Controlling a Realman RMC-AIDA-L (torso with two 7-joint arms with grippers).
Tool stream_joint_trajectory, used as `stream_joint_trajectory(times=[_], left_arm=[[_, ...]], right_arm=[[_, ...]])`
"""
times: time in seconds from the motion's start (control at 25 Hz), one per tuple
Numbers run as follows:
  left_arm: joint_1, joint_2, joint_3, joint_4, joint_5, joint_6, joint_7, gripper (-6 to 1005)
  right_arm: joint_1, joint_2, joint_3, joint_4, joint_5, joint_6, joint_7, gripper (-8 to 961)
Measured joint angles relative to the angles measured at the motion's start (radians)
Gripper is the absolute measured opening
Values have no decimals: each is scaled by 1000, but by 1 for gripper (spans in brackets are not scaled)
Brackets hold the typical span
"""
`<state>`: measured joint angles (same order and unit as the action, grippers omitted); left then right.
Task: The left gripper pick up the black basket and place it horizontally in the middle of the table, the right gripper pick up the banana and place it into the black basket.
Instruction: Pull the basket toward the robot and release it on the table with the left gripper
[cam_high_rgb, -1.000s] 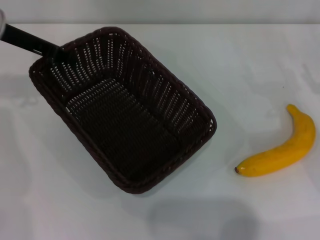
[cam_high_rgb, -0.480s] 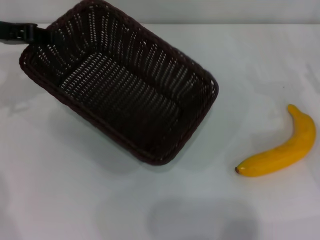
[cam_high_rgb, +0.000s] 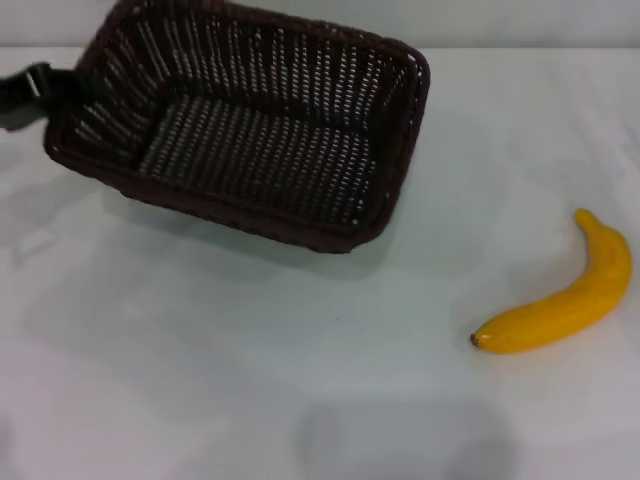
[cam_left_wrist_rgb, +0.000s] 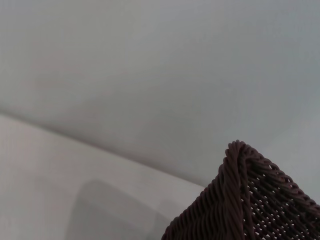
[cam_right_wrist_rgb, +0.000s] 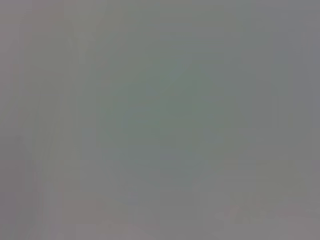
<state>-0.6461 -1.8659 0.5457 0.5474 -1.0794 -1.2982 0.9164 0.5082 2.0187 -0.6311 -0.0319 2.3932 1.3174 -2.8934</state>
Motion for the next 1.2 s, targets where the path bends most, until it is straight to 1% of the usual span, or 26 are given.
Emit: stream_joint_trajectory(times=[0.12, 0.24, 0.36, 0.44, 0.76, 0.88, 1.04, 1.2], left_arm=[[8, -37, 0, -7, -2, 46, -17, 220], [14, -68, 0, -9, -1, 97, -41, 226], [17, -90, 0, -16, 2, 143, -74, 232], [19, -100, 1, -21, 3, 161, -92, 236], [14, -126, 7, -47, 6, 172, -113, 253], [14, -134, 7, -41, 2, 153, -111, 402], [26, -136, 4, -20, -13, 118, -94, 491], [74, -138, 0, 42, -47, 64, -71, 579]], right_arm=[[0, 0, -3, -12, 0, -33, -6, 871], [-1, -1, -4, -29, -2, -58, -21, 871], [-8, -1, -4, -35, -3, -59, -46, 870], [-10, -2, -4, -37, -3, -60, -60, 870], [-15, -14, -19, -37, -3, -61, -70, 870], [-21, -17, -26, -43, -3, -61, -68, 870], [-25, -12, -30, -49, -3, -61, -69, 870], [-25, -5, -23, -49, -3, -61, -69, 870]])
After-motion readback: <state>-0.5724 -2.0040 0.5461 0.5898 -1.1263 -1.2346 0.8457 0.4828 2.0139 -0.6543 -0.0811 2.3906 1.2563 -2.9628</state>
